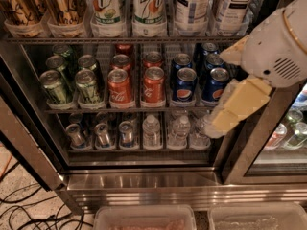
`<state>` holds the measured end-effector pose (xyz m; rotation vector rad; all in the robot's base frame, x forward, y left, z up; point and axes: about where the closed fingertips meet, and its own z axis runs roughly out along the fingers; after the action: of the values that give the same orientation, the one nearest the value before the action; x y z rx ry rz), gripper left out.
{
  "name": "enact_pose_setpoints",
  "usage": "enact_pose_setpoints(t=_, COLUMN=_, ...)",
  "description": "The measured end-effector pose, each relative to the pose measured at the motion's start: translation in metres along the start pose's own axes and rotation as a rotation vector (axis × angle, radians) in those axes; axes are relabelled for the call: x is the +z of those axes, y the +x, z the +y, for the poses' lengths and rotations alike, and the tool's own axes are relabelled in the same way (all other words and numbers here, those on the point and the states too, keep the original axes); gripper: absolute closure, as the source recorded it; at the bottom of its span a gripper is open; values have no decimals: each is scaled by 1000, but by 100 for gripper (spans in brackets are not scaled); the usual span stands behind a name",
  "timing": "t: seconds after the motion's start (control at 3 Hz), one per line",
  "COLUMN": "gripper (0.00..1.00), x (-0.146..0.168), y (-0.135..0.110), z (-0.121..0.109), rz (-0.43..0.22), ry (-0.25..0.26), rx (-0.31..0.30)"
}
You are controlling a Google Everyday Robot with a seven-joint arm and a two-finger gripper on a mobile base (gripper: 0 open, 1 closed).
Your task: Pick coke can from middle shelf of fridge
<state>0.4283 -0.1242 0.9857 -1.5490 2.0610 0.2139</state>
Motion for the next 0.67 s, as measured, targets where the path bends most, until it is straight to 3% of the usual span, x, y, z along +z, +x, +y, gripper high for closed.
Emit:
enact_pose_setpoints(t=0.33, gripper=0, x=20, y=-28, z=14, rz=-178, ry=-8, rx=78)
enact_pose_setpoints(t=0.67, gripper=0, x=45, y=-66, z=21, rz=-421, ry=40, rx=149)
